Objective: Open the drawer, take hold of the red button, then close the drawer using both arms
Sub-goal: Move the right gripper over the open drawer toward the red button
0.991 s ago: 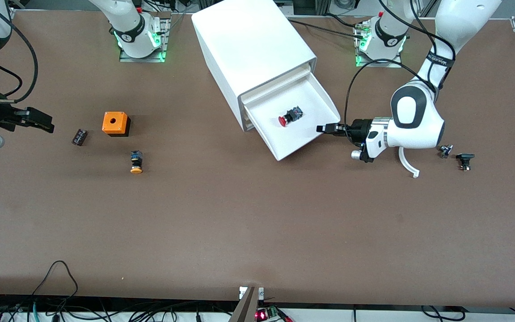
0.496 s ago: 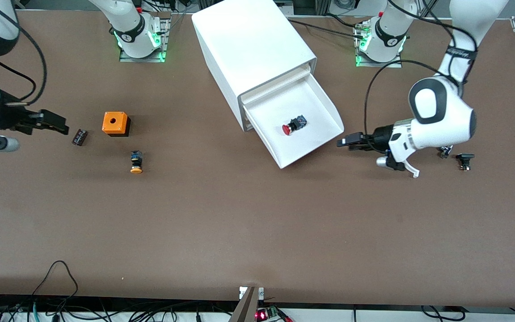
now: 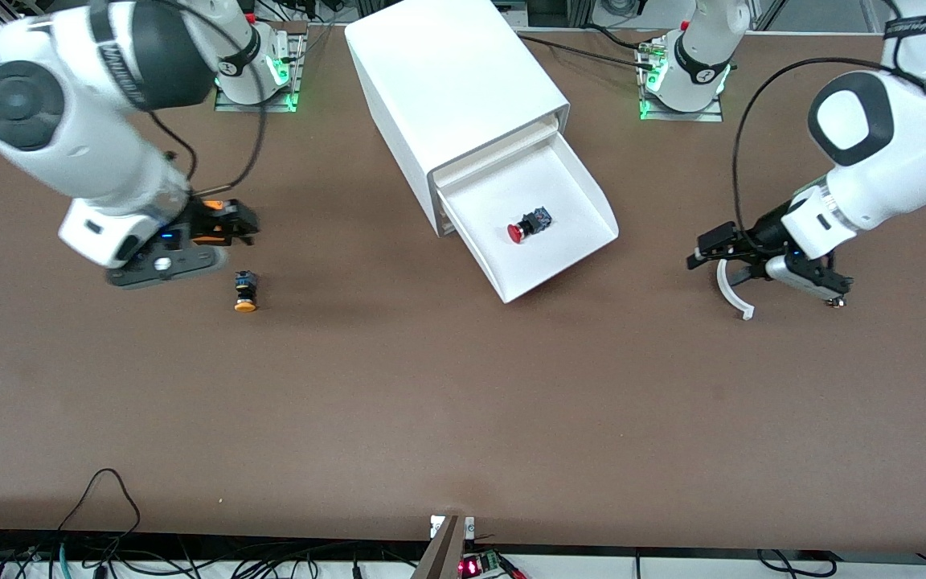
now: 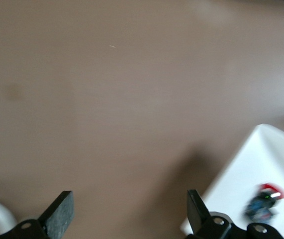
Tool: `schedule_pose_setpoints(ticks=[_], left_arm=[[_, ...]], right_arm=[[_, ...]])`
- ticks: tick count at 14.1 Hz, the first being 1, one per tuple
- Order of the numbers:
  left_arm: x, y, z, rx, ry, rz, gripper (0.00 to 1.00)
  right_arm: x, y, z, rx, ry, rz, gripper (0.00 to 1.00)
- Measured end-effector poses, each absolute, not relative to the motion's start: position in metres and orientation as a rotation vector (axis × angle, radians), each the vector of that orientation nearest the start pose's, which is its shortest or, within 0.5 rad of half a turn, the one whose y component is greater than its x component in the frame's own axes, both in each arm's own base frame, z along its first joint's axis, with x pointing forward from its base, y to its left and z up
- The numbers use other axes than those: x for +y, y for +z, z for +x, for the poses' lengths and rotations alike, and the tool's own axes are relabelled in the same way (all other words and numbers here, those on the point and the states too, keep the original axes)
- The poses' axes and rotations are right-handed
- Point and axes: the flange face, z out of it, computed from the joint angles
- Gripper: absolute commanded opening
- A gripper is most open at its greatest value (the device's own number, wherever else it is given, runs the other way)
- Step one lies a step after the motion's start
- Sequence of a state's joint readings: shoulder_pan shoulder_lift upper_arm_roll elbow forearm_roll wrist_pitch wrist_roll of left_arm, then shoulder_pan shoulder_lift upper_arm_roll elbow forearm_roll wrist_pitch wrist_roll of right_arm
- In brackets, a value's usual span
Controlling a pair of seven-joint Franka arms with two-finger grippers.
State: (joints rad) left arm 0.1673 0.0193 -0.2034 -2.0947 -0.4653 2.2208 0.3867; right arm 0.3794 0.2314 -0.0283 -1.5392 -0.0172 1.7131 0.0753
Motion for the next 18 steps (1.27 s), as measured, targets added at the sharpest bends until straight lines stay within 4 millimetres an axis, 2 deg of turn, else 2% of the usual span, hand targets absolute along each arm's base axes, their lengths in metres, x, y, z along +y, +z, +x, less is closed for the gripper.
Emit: schedule_pose_setpoints(ticks=[3, 5, 7, 9, 12, 15, 18], left_arm=[[-0.002, 0.492, 0.557, 0.332, -0.204, -3.351, 1.00], [0.017, 0.541, 0.548, 0.248, -0.107, -3.247, 1.00], [0.022, 0.572, 0.537, 0.092, -0.039, -3.156, 1.00], [0.021, 0.581, 0.528, -0.073, 0.017, -3.115, 1.00], [0.025, 0.581, 0.525, -0.212, 0.041, -3.091, 1.00], [0.031, 0.581, 0.524, -0.283, 0.042, -3.080, 1.00], [0.035, 0.581, 0.524, -0.304, 0.043, -3.079, 1.00]], right_arm=[[0.281, 0.509, 0.566, -0.581, 0.073, -3.100, 1.00], [0.319, 0.506, 0.547, -0.628, 0.111, -3.013, 1.00], [0.352, 0.501, 0.532, -0.696, 0.122, -2.944, 1.00], [0.388, 0.493, 0.513, -0.814, 0.123, -2.907, 1.00], [0.440, 0.481, 0.493, -1.075, 0.051, -2.807, 1.00], [0.487, 0.470, 0.491, -1.353, -0.055, -2.661, 1.00], [0.523, 0.464, 0.489, -1.598, -0.137, -2.501, 1.00]])
